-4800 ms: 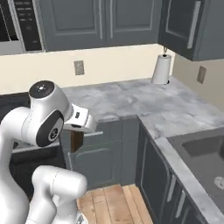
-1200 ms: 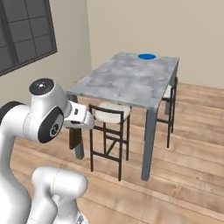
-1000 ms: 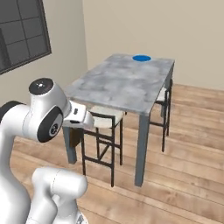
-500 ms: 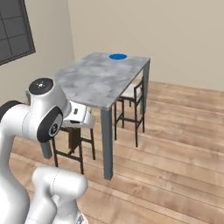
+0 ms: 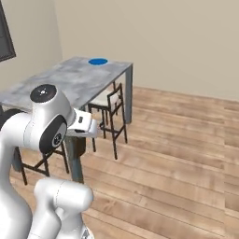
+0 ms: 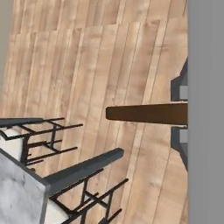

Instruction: Start the toaster. Once the lever pops up, take the bread to the plate on the dining counter.

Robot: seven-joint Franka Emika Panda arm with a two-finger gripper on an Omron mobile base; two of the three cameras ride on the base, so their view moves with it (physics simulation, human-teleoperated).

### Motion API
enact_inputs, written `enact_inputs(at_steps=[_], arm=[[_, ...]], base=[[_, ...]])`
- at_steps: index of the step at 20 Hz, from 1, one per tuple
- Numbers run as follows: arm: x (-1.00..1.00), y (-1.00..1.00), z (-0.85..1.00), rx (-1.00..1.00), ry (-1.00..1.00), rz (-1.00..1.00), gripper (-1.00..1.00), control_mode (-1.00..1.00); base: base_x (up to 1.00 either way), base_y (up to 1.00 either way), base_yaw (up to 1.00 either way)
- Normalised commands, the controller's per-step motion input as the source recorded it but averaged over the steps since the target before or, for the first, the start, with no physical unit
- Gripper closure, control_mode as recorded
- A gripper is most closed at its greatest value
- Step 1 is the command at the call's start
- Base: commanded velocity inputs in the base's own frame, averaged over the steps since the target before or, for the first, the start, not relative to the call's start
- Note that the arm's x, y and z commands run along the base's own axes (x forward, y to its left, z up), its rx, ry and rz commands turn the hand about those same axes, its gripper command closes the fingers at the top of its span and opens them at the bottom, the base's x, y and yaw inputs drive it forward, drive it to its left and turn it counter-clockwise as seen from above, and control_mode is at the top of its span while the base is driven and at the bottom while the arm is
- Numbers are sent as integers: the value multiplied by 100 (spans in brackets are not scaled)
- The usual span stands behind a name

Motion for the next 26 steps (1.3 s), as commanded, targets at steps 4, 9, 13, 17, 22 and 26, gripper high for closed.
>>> enact_inputs(at_steps=[4, 9, 13, 17, 22, 26], arm=[[0, 0, 0, 0, 0, 0, 100, 100], [0, 0, 0, 0, 0, 0, 100, 100], [0, 0, 0, 0, 0, 0, 100, 100], [0, 0, 0, 0, 0, 0, 100, 100], [0, 0, 0, 0, 0, 0, 100, 100], [0, 0, 0, 0, 0, 0, 100, 100]], base=[[84, -100, 0], [100, -99, 3], [100, -92, 5], [100, -78, 6], [100, -77, 12], [100, -66, 23]])
